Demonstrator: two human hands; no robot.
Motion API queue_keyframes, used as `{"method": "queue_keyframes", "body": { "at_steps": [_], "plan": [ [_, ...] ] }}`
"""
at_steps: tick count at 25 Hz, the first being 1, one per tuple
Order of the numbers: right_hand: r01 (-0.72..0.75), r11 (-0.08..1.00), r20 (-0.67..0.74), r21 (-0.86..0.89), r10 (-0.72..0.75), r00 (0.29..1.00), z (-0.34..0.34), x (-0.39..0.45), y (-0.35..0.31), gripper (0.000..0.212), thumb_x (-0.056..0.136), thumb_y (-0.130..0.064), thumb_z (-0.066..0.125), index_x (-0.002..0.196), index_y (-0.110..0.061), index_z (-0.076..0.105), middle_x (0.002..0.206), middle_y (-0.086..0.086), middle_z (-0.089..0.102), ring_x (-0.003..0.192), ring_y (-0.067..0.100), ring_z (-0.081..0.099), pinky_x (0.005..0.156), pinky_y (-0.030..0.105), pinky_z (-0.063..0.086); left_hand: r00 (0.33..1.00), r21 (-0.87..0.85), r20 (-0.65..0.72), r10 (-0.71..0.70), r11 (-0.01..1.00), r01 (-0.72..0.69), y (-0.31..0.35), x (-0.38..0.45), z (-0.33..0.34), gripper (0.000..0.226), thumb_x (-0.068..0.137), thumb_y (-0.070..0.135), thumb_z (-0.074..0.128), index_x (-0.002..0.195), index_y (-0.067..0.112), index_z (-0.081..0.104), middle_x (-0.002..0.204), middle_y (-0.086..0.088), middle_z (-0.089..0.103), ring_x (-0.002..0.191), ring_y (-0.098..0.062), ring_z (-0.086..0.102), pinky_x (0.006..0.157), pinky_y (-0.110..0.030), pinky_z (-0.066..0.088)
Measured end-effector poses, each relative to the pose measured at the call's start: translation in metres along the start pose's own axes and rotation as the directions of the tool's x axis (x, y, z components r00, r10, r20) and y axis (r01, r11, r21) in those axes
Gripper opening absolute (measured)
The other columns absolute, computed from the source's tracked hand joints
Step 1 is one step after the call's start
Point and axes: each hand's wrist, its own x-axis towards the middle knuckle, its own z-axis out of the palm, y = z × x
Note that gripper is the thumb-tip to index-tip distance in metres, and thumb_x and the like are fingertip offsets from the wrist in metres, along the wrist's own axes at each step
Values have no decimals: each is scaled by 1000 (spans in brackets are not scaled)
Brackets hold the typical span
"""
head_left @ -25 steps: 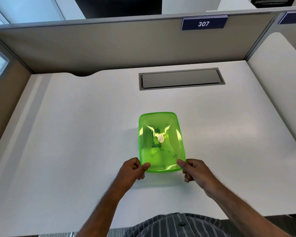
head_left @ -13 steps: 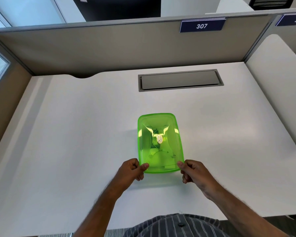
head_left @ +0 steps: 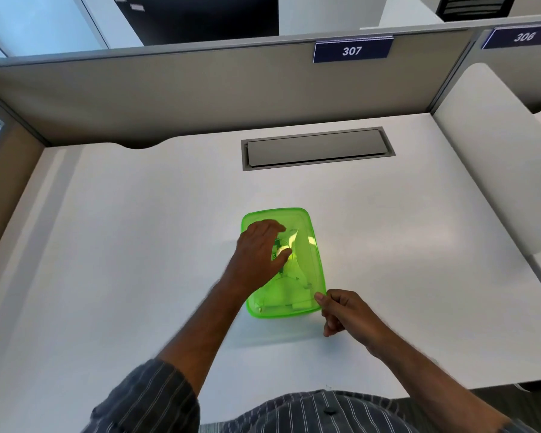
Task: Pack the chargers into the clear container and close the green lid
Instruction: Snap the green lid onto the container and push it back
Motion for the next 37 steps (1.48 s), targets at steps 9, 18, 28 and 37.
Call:
{"method": "queue_keyframes", "body": {
  "at_steps": [9,18,28,37],
  "plan": [
    [11,1000,-71,-18,-12,997,-20,11,-7,39,99,-39,60,71,-12,55,61,12,57,59,29,65,65,39,52,948,214,264,-178,969,122,-2,74,12,73,91,65,57,151,28,41,156,2,44,141,-30,44,117,-54,31],
    [-8,1000,-121,24,11,993,-44,28,-24,35,98,-42,61,83,-11,55,69,13,67,65,35,70,56,30,46,906,28,161,-392,919,393,-20,39,-12,68,85,61,70,141,27,52,141,2,54,128,-31,49,105,-49,43],
    [15,994,-249,-105,-41,968,-66,57,-39,54,92,-55,63,58,-15,49,49,8,45,39,23,53,51,32,46,825,-490,176,-536,679,546,-27,-46,-21,44,90,11,76,132,13,62,131,-1,63,95,-19,71,70,-19,58],
    [64,916,-311,-396,-199,929,-77,62,-31,55,86,-70,56,70,-18,46,61,-3,49,57,19,51,60,43,50,748,-666,308,-588,428,611,-3,-94,-14,56,92,5,72,142,25,57,128,1,63,103,-23,71,65,-37,65]
  ]
}}
